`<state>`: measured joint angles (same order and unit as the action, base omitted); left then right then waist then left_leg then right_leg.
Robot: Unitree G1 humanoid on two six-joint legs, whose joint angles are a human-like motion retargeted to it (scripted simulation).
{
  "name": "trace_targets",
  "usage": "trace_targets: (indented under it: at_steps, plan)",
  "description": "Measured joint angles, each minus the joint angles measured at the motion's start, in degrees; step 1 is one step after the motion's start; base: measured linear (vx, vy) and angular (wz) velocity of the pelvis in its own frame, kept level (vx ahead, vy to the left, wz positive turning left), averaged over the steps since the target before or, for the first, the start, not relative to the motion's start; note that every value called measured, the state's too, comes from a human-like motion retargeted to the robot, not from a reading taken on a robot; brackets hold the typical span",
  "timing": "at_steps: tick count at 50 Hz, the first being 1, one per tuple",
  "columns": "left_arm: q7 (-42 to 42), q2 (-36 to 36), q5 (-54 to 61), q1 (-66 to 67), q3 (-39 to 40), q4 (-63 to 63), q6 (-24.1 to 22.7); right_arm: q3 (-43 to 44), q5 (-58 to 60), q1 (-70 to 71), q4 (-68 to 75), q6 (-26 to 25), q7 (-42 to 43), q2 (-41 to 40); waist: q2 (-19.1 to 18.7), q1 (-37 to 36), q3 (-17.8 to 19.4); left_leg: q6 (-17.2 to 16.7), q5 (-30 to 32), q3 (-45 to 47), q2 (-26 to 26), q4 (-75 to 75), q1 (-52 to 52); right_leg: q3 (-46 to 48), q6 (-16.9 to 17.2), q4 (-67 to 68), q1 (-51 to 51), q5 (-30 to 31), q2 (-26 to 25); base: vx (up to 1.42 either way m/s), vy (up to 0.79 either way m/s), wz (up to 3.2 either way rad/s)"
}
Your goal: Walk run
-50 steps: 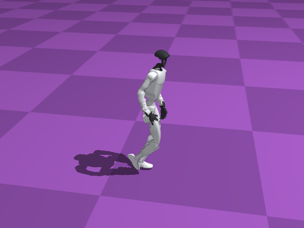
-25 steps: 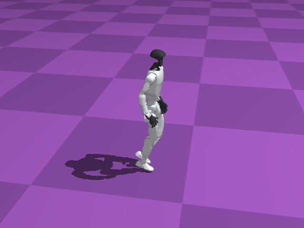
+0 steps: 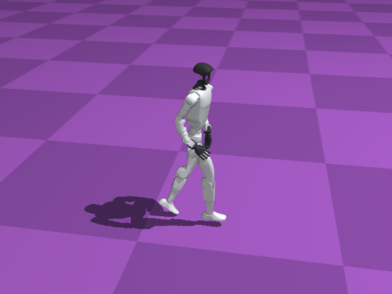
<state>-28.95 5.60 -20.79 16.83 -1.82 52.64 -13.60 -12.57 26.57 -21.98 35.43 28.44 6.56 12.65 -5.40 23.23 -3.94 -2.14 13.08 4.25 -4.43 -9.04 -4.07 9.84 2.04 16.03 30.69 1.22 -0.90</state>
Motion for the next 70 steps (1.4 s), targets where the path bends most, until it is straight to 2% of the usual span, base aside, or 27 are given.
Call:
trace_targets:
  at_steps: [3, 5, 7, 8, 10, 15, 20, 23, 25, 27, 29, 32, 35, 41, 43, 45, 47, 48, 50, 52, 55, 57, 62, 65, 67, 68, 70]
  plan:
    - [2.47, 0.95, -1.07, -0.27, 0.11, -1.83, -0.53, -1.01, -0.54, 1.28, -0.28, -1.57, -2.95, 1.22, -0.32, 2.14, 0.55, -6.93, 12.80, -3.79, 0.28, -0.12, -5.41, -7.06, 1.16, -8.44, -0.24, -1.08, -0.56, 1.28, -0.37, 0.11]
    - [4.06, 0.75, -1.43, -0.18, 0.93, -2.93, -1.67, -1.99, -0.40, 1.79, -1.08, -3.27, -6.21, 2.09, 0.54, 2.50, 1.39, -12.79, 16.92, -6.03, 0.39, -8.64, -6.38, -7.17, -3.47, -5.51, -1.45, 5.77, -1.70, 1.54, -0.44, -0.27]
    - [4.05, -0.02, -2.84, 0.60, 1.00, -3.24, -1.69, -3.14, 0.76, 0.10, -1.97, -4.82, -8.64, 2.64, -0.05, -0.87, 0.34, -12.58, 16.92, -0.74, 2.84, -26.15, -1.40, -3.06, -11.47, 3.53, -1.94, -1.30, -3.82, 2.07, -0.63, -0.87]
    - [3.21, -0.48, -4.27, 0.90, 0.64, -2.88, -1.40, -3.47, 1.51, -1.19, -1.70, -5.53, -8.81, 2.35, -1.08, -2.92, 0.45, -11.75, 16.92, -1.46, 4.06, -34.73, 1.11, -10.87, -12.64, 7.53, -3.78, -6.32, -10.27, 1.65, -0.55, -0.44]
    - [0.63, -0.92, -8.46, -2.64, 0.25, -2.94, 0.56, 0.46, 2.77, 0.16, 0.20, -5.54, -9.35, 1.70, 2.18, -6.28, -0.62, -11.42, 14.71, -8.68, -4.17, -43.52, 9.29, -8.89, -12.40, 9.57, -5.23, -8.67, -4.20, 0.94, -0.28, 0.45]
    - [3.51, 0.19, -12.59, -2.96, -0.32, -9.09, -1.76, -3.77, 2.47, 1.79, 4.88, -7.54, -12.18, 2.25, 6.68, -9.00, -2.48, 1.28, -4.97, 4.40, 1.12, -42.12, 23.61, -7.94, -13.41, 2.63, -16.91, -6.59, -3.61, 1.34, -0.38, 0.26]
    - [10.23, 1.14, -12.76, -1.17, -0.64, -12.78, -8.06, -7.00, 7.01, 2.68, 6.13, -7.54, -11.79, 4.06, 7.99, -16.65, -1.08, 6.18, -11.21, 8.41, -3.19, -9.97, 27.78, -0.21, -12.56, -7.56, -29.60, 15.59, -5.84, 1.49, -0.39, -0.61]
    - [11.70, 0.32, -10.06, -1.82, 0.62, -13.40, -9.07, -7.09, 10.10, 2.52, 5.22, -8.35, -10.17, 4.24, 8.88, -20.80, 0.93, 6.44, -13.63, 7.88, -5.78, 3.63, 25.91, 1.51, -9.05, -7.18, -36.09, 27.14, -6.06, 1.29, -0.32, -0.70]
    - [10.32, -0.21, -8.09, -2.89, 1.19, -13.33, -8.90, -6.75, 10.71, 2.78, 4.31, -8.68, -8.82, 4.28, 10.78, -21.73, 3.54, 11.16, -5.91, 5.75, -8.63, 3.93, 23.61, 0.37, -4.87, 5.34, -36.89, 28.78, -4.39, 1.62, -0.42, -0.04]
    - [7.62, 0.12, -6.10, -4.16, 1.59, -12.95, -6.91, -6.25, 10.21, 3.40, 4.14, -9.01, -8.96, 3.31, 14.91, -18.45, 3.84, 16.75, -18.72, 5.86, -13.06, -6.57, 23.44, 1.40, 0.37, 23.18, -33.18, 28.78, -0.39, 1.81, -0.51, 1.04]
    - [5.52, 0.18, -5.78, -4.52, 2.84, -11.37, -5.88, -5.56, 10.52, 3.68, 5.27, -9.07, -10.83, 1.56, 15.65, -13.94, 3.62, 14.62, -24.59, -2.89, -15.54, -16.42, 24.41, 2.77, 0.76, 35.31, -29.29, 28.78, -0.64, 1.45, -0.46, 0.65]
    - [2.31, 0.93, -5.90, -5.07, 4.76, -9.34, -4.68, -3.65, 10.90, 4.16, 5.03, -11.42, -15.68, -0.56, 7.71, -13.21, 0.87, 11.90, -29.20, 0.83, -1.97, -17.37, 21.55, 1.21, -2.40, 33.65, -20.36, 26.09, -7.10, 1.27, -0.45, -1.05]
    - [2.56, 1.22, -4.94, -4.24, 1.90, -8.86, -4.97, -1.06, 9.18, 1.54, 2.20, -9.95, -14.24, -0.26, 3.91, -12.22, 0.05, 9.19, -27.64, -0.11, 0.17, -12.13, 14.80, 1.03, -5.01, 31.91, -11.19, 14.21, -6.30, 1.34, -0.34, -0.45]
    - [5.34, 2.76, -3.54, -2.52, -2.63, -6.73, -10.64, -0.58, -1.34, -3.19, 0.29, -1.29, 1.18, 1.11, 0.74, -3.28, 0.21, 1.05, -1.72, 1.45, 1.07, -0.81, 0.43, 3.53, 0.09, 2.17, -3.12, 3.49, 1.32, 1.48, -0.43, 0.51]
    - [4.51, 4.20, -4.89, -2.37, -3.63, -6.24, -10.54, -0.81, -5.16, -2.74, 0.84, 1.62, 4.57, 1.05, 1.05, -1.41, 0.78, -2.61, 6.76, 0.05, 0.63, -0.16, -4.22, -2.59, 2.27, -6.68, -2.73, -1.73, 0.81, 1.39, -0.48, 0.00]
    - [3.46, 5.94, -5.61, -2.51, -4.75, -6.50, -10.21, -1.04, -6.20, -1.77, 1.47, 1.82, 5.11, 1.25, 1.69, -0.99, 1.04, -7.31, 13.97, -2.69, -0.17, -2.24, -7.63, -6.66, 0.53, -9.41, -2.70, -0.68, 1.02, 1.12, -0.32, -0.18]
    - [2.44, 7.06, -6.06, -2.09, -4.95, -7.51, -9.80, -1.65, -4.62, -1.28, 1.22, 0.43, 1.90, 1.75, 2.73, -0.53, 1.44, -11.44, 16.92, -4.24, -0.05, -14.84, -6.50, -5.35, -5.64, -4.98, -4.63, 6.50, -0.34, 1.55, -0.53, -0.26]
    - [1.96, 6.97, -6.88, -1.26, -3.71, -7.76, -9.78, -2.55, -3.66, -1.60, 0.91, -0.04, -0.06, 2.05, 2.15, -1.95, 1.02, -12.24, 16.92, -2.02, 1.51, -23.51, -3.82, -1.10, -10.29, -1.28, -4.87, 2.88, -1.96, 1.79, -0.68, -0.77]
    - [2.84, 3.98, -12.74, -1.39, -0.40, -5.10, -8.98, -1.94, -0.97, -0.93, 2.60, -1.44, -3.58, 0.80, 1.10, -5.33, 0.76, -9.90, 16.92, -1.68, 2.48, -39.28, 2.95, -7.71, -10.39, 6.81, -6.18, -5.15, -6.00, 1.69, -0.57, -0.35]
    - [2.80, 0.59, -18.06, -4.76, 3.09, -2.58, -5.27, 2.14, -0.76, 2.17, 5.65, -1.08, -8.41, -0.13, 4.22, -7.92, -0.25, -10.21, 12.02, -6.07, -2.85, -44.43, 10.59, -6.35, -9.63, 6.29, -8.84, -6.70, -1.19, 1.26, -0.27, 0.21]
    - [0.59, -1.71, -17.72, -4.45, 5.67, -3.41, -2.02, 0.14, -4.50, 3.77, 10.09, -1.75, -11.00, -1.44, 7.51, -9.99, -1.85, -0.50, -0.61, 2.52, 0.09, -42.43, 17.76, -8.64, -10.33, 2.55, -15.51, -6.69, -1.23, 1.18, -0.29, -0.27]
    - [2.05, -1.86, -13.76, -4.19, 5.41, -4.90, -4.40, -1.05, -7.93, 4.70, 10.41, -0.73, -10.98, -1.09, 8.45, -11.77, -1.38, 3.89, -7.29, 6.32, 1.21, -36.51, 22.78, -5.79, -10.07, -2.28, -20.39, -1.13, -1.05, 1.37, -0.30, -0.16]
    - [7.74, 0.20, -7.59, -2.95, 3.87, -8.14, -10.49, -3.31, -5.77, 4.17, 6.44, 0.13, -11.39, 1.56, 8.60, -18.23, 0.73, 8.02, -12.36, 7.72, -3.79, -4.18, 25.02, 0.76, -9.14, -9.18, -32.32, 16.24, -4.14, 1.26, -0.26, -0.49]
    - [8.61, 1.26, -7.50, -3.10, 3.43, -9.86, -10.61, -3.24, -0.62, 3.98, 4.69, -1.81, -11.12, 2.55, 8.35, -20.35, 2.49, 4.09, -15.01, 5.38, -5.59, 6.04, 22.97, 5.40, -8.41, -8.34, -38.63, 24.43, -5.25, 1.30, -0.25, -0.31]
    - [7.55, 1.36, -7.38, -2.99, 3.78, -10.84, -9.45, -3.76, 2.33, 3.87, 4.25, -3.20, -11.48, 2.91, 9.10, -21.70, 3.49, 10.24, -9.68, 5.90, -6.08, 3.50, 22.20, 3.07, -6.30, 1.01, -38.86, 28.78, -5.32, 1.38, -0.36, -0.45]
    - [6.91, 1.42, -6.94, -2.71, 4.13, -11.26, -8.82, -4.08, 3.56, 3.68, 4.14, -3.71, -12.14, 2.94, 11.01, -21.18, 3.50, 15.42, -12.39, 7.26, -8.30, 0.00, 21.56, 2.26, -4.17, 11.47, -36.47, 28.78, -3.32, 1.61, -0.37, 0.32]
    - [6.54, 0.65, -6.31, -2.06, 4.66, -10.04, -8.58, -2.95, 6.64, 2.79, 5.82, -4.28, -13.99, 1.82, 14.72, -15.80, 2.70, 17.12, -18.42, -3.64, -16.48, -7.92, 19.77, 4.42, -2.94, 31.85, -31.08, 28.78, -0.63, 1.83, -0.26, 1.19]
